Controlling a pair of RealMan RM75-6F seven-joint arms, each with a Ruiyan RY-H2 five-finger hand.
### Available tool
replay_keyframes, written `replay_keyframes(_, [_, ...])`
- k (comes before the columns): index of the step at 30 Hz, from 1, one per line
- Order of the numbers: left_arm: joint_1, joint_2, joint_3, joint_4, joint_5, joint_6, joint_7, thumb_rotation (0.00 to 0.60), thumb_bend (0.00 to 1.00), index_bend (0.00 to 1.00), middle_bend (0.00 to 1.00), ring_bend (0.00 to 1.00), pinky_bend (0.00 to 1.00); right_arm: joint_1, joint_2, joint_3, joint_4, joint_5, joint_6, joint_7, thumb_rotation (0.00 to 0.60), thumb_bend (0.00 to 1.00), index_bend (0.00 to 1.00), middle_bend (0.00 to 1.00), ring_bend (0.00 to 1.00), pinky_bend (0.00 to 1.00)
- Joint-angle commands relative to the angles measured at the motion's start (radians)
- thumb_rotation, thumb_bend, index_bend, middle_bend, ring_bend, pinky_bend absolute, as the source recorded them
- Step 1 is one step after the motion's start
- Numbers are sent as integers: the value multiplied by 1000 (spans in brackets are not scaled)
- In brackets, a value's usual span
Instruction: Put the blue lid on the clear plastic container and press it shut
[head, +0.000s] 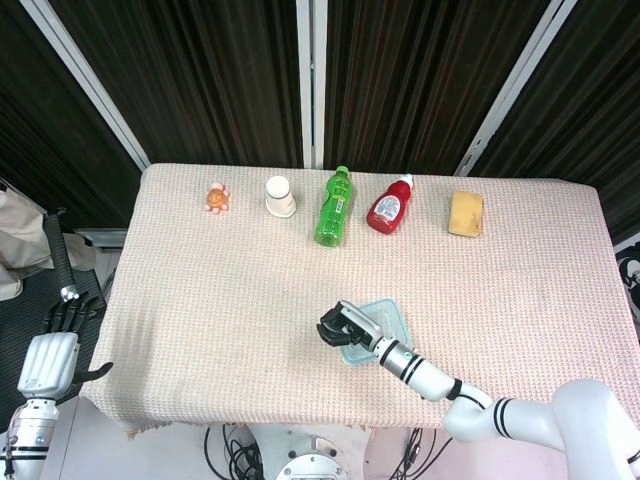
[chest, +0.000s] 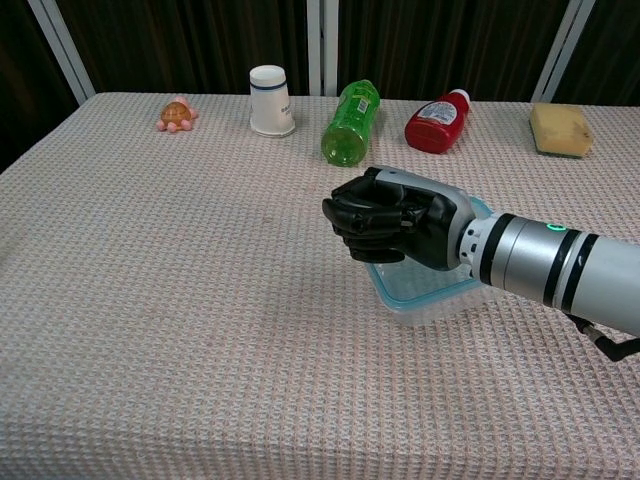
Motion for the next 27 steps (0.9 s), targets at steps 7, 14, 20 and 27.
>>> replay_keyframes(7, [1, 0, -2, 0, 1, 3, -1, 600, 56, 79, 4, 0, 0, -36, 53, -30, -48, -55, 108, -56, 600, 842, 1000, 1000, 1000, 1000])
replay_keyframes(14, [-2, 0, -7, -1, 6, 9, 3, 600, 56, 80, 5, 0, 0, -123, 139, -40, -113, -80, 280, -254, 600, 841, 1000, 1000, 1000, 1000])
replay_keyframes(20, [-3, 6, -20, 1, 1, 19, 3, 600, 56, 79, 5, 0, 0, -239, 258, -18, -176, -55, 448, -692, 600, 614, 855, 850, 838, 866])
replay_keyframes(27, [-6, 29, -42, -2, -18, 27, -1, 600, 55, 79, 4, 0, 0, -388, 449, 7, -329, 102, 554, -1302, 600, 111, 277, 334, 279, 266])
